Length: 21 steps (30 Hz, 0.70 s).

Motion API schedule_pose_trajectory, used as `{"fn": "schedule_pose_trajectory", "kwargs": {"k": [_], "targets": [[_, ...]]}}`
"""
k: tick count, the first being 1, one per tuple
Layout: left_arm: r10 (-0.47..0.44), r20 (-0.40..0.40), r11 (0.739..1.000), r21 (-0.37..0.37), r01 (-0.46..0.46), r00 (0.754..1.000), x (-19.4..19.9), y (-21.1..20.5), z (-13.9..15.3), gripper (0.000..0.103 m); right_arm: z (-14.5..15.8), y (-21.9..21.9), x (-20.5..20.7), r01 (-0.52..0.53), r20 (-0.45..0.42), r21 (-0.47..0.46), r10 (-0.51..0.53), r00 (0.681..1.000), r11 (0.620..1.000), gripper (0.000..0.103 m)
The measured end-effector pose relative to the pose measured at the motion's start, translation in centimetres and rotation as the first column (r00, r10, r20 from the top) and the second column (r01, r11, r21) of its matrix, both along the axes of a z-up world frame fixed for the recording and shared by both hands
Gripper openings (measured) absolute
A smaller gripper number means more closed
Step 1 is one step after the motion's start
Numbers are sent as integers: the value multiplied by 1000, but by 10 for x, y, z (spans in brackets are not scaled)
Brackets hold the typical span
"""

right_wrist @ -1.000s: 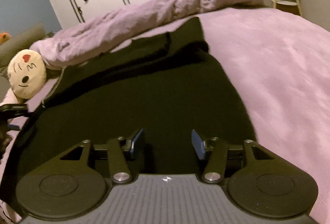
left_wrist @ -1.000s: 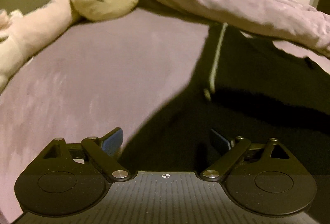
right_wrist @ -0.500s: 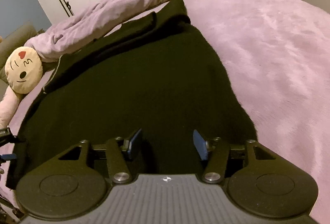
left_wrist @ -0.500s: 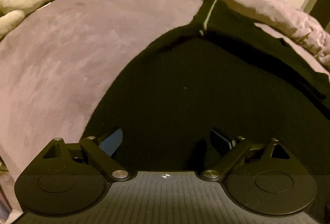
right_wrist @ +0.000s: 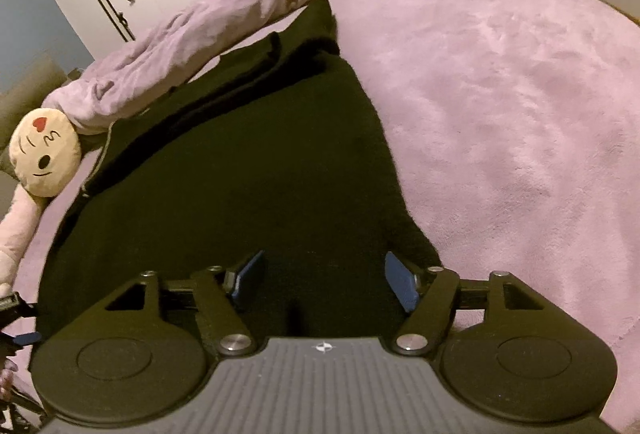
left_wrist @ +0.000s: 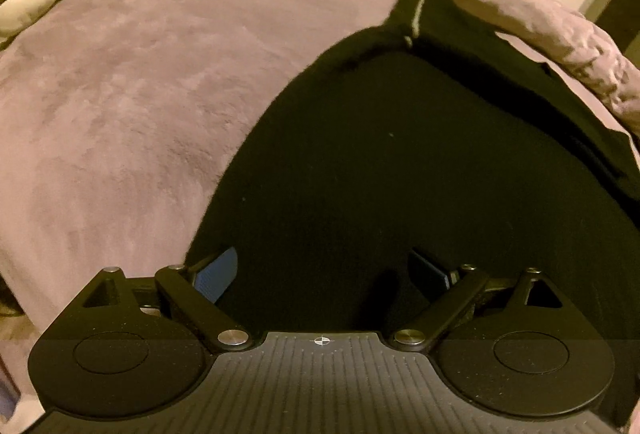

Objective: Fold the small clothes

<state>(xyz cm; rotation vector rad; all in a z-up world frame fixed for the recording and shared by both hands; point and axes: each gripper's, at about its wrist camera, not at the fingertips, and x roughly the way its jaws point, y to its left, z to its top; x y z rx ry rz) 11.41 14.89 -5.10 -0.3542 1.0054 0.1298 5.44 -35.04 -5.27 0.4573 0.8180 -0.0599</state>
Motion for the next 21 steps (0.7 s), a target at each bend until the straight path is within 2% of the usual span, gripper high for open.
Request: {"fn": "schedule_pose_trajectory", "kwargs": {"k": [8,10,12,14,19,21], "targets": [[-49,10,995,-92,50,999,-8,9,-1,90,-8,-7,1,-67,-26,116,71,997,991,69],[-44,10,992,-116,45,999,-10,14,-1,83,-8,-9,2,-86,-31,115,90,995,990,66],[-30,6,988,-151,31,1000,-12,20,-1,78,-8,-13,2,-104,-33,121,108,994,987,56],[-18,1,984,-178,18,1000,-12,26,-1,74,-8,-16,3,-118,-50,110,124,991,987,51],[-1,-8,984,-177,0,1000,-14,37,2,73,3,-25,-2,-101,-35,67,103,994,993,52],[3,-7,983,-181,-4,1000,-15,40,3,73,5,-30,-6,-88,-30,70,90,995,994,56]]}}
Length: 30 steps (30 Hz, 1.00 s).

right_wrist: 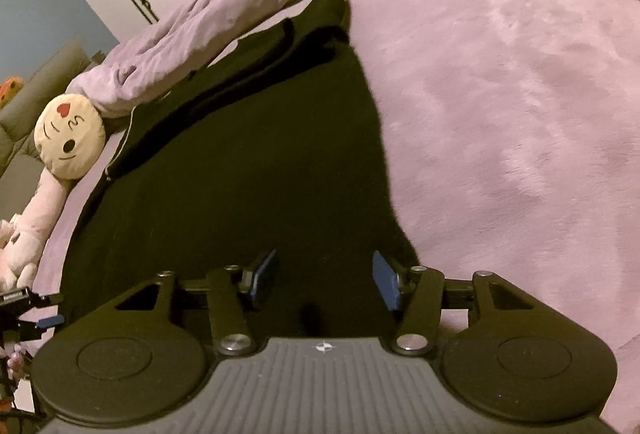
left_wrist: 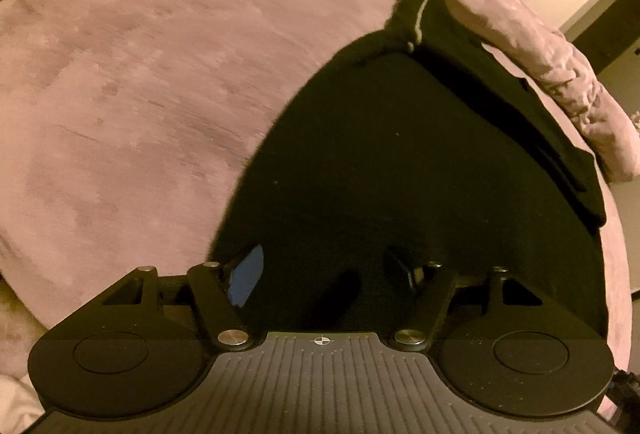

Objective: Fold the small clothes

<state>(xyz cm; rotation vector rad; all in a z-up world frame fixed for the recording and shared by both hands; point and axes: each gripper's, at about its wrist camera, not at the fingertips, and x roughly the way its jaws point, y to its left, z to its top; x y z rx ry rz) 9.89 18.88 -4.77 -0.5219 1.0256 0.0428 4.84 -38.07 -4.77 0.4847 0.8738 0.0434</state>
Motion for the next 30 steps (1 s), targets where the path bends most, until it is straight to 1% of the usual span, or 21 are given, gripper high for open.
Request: {"fn": "schedule_pose_trajectory", "kwargs": {"k": [2,3,5,7,10,11,14,16,17,19,23,25,27,28,29,30], "targets": [[14,5,1000,-3,-14,1000,-2,3,3,74,-1,-4,-2,5,-3,-7,-5,1000,1000,57],[21,11,1000,-1,-21,1000,-3,5,4,77,-1,-5,-3,4,-3,-13,-4,1000,1000,57],[37,24,999,14,-37,999,-5,9,10,78,-2,-7,-5,6,-2,-15,-6,1000,1000,58],[39,44,999,23,-40,998,-6,13,15,82,-2,-6,-6,7,-2,-13,-7,1000,1000,58],[44,29,998,46,-45,999,-6,18,14,83,-1,-8,-7,13,1,-18,-13,1000,1000,60],[45,25,998,44,-46,999,-7,21,12,83,-1,-8,-7,19,3,-16,-19,1000,1000,61],[45,-5,999,-19,-45,999,-8,25,2,81,0,-9,-8,25,4,-20,-25,1000,999,62],[30,-15,998,-51,-31,999,-8,23,-4,79,1,-10,-9,35,11,-29,-34,999,999,65],[25,-20,998,-54,-26,999,-8,22,-7,79,0,-11,-8,39,7,-31,-39,999,999,66],[13,-35,998,-68,-15,999,-7,19,-13,74,-4,-13,-5,37,-15,-44,-37,999,998,66],[0,-41,994,-106,-4,999,-4,18,-17,71,-13,-15,2,16,-27,-29,-17,999,999,66],[-13,-47,995,-95,9,999,-3,16,-17,69,-17,-13,2,-3,-23,-25,2,1000,1000,59],[-35,-47,995,-92,31,998,-2,14,-16,68,-18,-11,2,-35,-21,-25,35,999,999,41],[-48,-46,995,-95,43,998,-2,14,-16,65,-18,-10,2,-55,-20,-16,54,998,998,35],[-55,-47,994,-94,50,997,-2,15,-16,63,-18,-10,1,-78,-16,0,78,997,997,25],[-59,-48,994,-90,55,997,-2,14,-16,60,-17,-9,0,-97,-13,7,97,995,995,22]]}}
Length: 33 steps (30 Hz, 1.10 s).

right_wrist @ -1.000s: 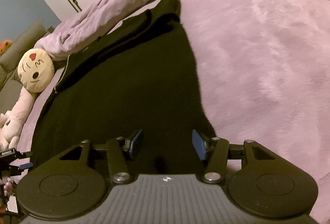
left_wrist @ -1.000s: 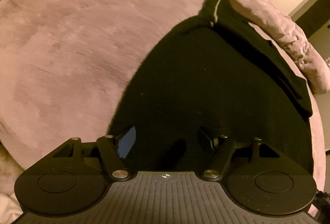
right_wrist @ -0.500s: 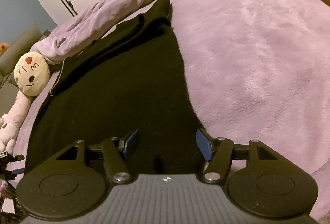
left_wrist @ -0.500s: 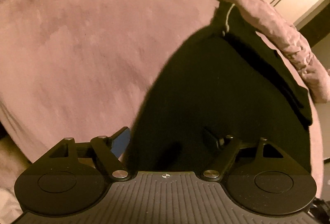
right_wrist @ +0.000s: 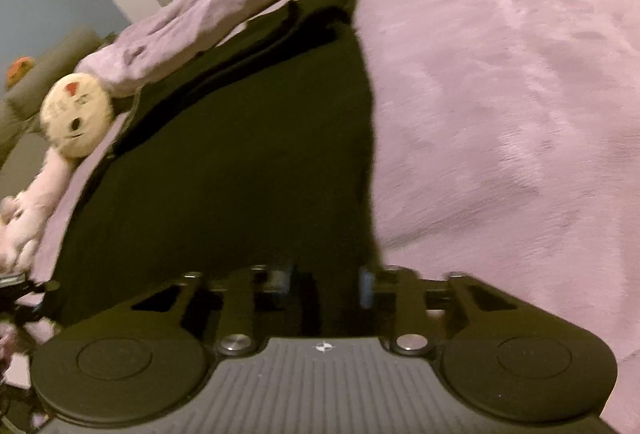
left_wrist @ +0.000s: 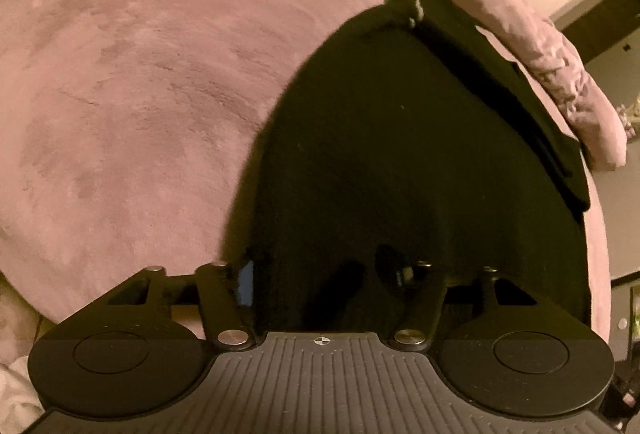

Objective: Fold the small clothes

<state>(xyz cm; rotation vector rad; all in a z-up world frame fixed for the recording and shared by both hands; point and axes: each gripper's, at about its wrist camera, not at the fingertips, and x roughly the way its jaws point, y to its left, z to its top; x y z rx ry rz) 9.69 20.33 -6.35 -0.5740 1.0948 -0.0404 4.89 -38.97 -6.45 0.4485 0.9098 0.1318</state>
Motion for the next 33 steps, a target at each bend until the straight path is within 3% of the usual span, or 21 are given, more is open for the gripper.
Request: {"fn": "schedule_pose_trajectory", "kwargs": {"k": [3,9,11,12,16,20,24,28,33], "targets": [[-12,5,1000,-21,12,1000,-1,0,-2,49,-1,3,0,-29,-13,-22,29,999,999,24],[-65,-12,998,-1,65,998,7,-7,-5,55,-2,9,9,-86,-53,-29,85,995,996,26],[-131,-22,991,-12,131,991,12,-9,-4,42,-1,10,12,-126,-68,-2,126,990,992,19],[-147,-32,989,-8,147,989,15,-8,-4,23,0,12,12,-144,-72,9,144,987,990,15],[-133,-6,979,-157,130,991,23,1,4,14,11,12,19,-171,-39,109,176,984,979,11],[-86,136,956,-268,120,987,37,3,38,13,27,5,34,-127,46,253,119,992,959,10],[-24,239,947,-307,99,971,64,0,68,12,41,-1,57,-65,112,351,27,993,934,10],[33,294,950,-306,62,955,97,-2,84,12,55,-10,89,-2,177,375,-69,982,927,10],[119,282,949,-314,-26,952,144,0,81,12,66,-16,137,92,215,330,-169,962,939,10]]}}
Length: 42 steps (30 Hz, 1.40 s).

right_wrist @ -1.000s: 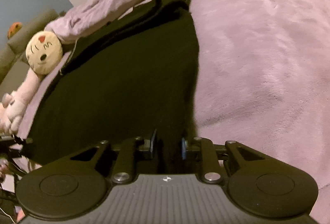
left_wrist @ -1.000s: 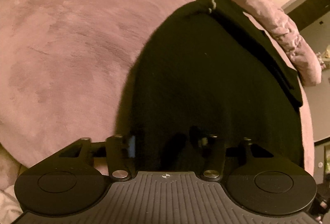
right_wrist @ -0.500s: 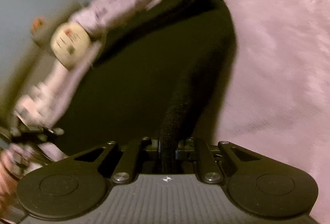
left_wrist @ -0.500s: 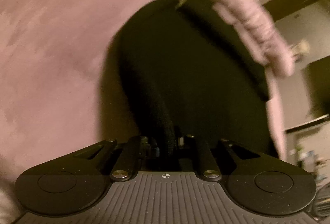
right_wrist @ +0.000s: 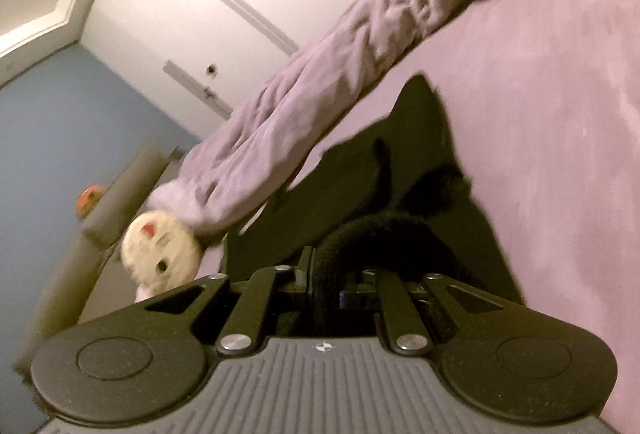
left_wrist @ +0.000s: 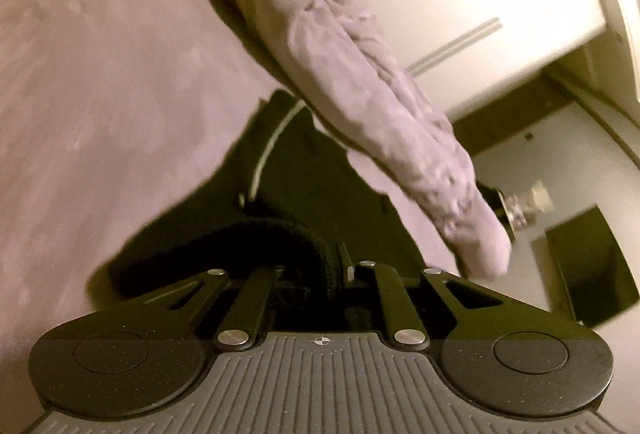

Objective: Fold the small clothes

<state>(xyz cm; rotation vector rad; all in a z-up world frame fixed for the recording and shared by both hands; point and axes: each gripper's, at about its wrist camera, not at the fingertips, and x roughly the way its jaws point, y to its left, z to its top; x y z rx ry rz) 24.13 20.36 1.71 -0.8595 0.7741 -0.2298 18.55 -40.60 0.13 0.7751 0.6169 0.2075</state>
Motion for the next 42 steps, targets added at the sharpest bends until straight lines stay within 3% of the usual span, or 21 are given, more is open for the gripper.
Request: {"fn": "schedule_pose_trajectory", "kwargs": {"k": [8,11,14,16,18,20,22,23,26,28,31,35,39,41,42], "targets": [[113,-37,993,16,-113,993,78,2,-22,12,-14,-7,86,139,-51,-95,-144,988,986,10],[134,-93,988,93,-125,987,101,-5,-40,14,-31,-1,115,128,-108,-176,-149,983,976,13],[125,-138,988,110,-110,983,108,-6,-57,26,-42,-2,124,98,-150,-201,-129,980,975,17],[125,-142,988,106,-110,982,107,-2,-63,37,-40,-4,118,88,-117,-214,-115,987,973,24],[138,-139,987,99,-125,981,104,5,-65,47,-30,-7,106,104,-58,-266,-123,991,958,50],[149,-82,984,110,-140,985,95,12,-58,63,-20,-7,91,145,15,-363,-150,989,920,67],[98,0,981,169,-97,995,87,13,-48,90,-12,-3,80,112,67,-478,-91,994,871,68],[49,31,977,205,-55,998,84,11,-43,95,-11,3,78,58,65,-546,-27,998,836,70],[-78,60,940,337,53,995,72,10,-36,96,-14,22,77,-60,27,-698,109,994,713,73],[-128,48,927,361,102,991,69,10,-41,96,-17,31,77,-113,0,-736,167,986,667,73],[-158,1,918,369,147,987,73,8,-52,96,-22,37,93,-118,-14,-784,172,985,609,76],[-154,-10,929,338,148,988,92,0,-65,96,-28,35,122,-125,-25,-759,164,986,639,76],[-155,-36,911,381,157,987,118,-13,-77,96,-30,37,147,-147,-22,-728,191,981,670,66],[-175,-37,916,361,176,984,127,-16,-83,96,-35,38,156,-175,-43,-722,209,977,669,61],[-186,-40,919,346,188,982,130,-17,-86,96,-38,39,161,-192,-60,-721,216,975,666,54]]}}
